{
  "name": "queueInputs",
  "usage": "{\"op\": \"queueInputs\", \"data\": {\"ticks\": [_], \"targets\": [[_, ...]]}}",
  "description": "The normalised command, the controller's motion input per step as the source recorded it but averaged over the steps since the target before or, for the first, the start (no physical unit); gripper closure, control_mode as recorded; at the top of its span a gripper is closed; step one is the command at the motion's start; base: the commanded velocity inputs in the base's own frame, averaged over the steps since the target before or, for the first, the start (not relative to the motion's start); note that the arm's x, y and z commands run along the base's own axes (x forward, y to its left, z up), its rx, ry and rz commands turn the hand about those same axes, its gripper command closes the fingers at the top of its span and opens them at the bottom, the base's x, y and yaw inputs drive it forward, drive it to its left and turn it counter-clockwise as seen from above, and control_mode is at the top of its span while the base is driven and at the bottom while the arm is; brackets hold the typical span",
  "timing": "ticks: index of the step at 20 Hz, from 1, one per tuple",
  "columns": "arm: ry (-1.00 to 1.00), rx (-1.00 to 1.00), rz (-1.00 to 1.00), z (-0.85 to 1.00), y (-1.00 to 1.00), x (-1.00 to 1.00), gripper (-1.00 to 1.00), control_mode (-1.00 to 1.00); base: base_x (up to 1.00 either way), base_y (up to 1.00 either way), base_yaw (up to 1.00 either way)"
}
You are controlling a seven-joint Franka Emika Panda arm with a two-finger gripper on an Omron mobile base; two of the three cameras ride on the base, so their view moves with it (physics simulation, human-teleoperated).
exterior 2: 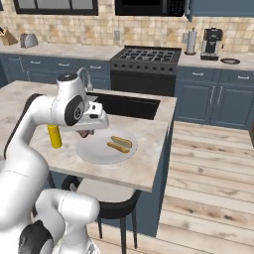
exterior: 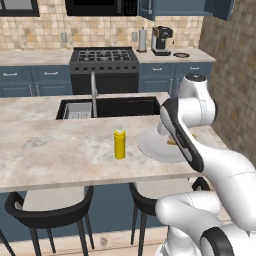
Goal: Move the hot dog bun to the plate on the dining table and place the condiment next to that plate. Then navigate to the fridge and take the sausage and place it on the plate as well.
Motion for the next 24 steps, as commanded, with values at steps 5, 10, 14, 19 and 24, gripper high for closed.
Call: {"op": "queueInputs", "data": {"ticks": [5, 10, 14, 19, 24], "targets": [[0.08, -0.04, -0.04, -0.31, 0.18, 0.13, 1.00, -1.00, 0.00, 0.00, 0.00], [0.03, 0.00, 0.00, -0.23, 0.00, 0.14, 1.00, -1.00, 0.00, 0.00, 0.00], [0.04, 0.00, 0.00, -0.29, 0.00, 0.16, 1.00, -1.00, 0.00, 0.00, 0.00], [0.02, 0.00, 0.00, -0.29, 0.00, 0.14, 1.00, -1.00, 0.00, 0.00, 0.00], [0.00, 0.00, 0.00, -0.24, 0.00, 0.17, 1.00, -1.00, 0.00, 0.00, 0.00]]}}
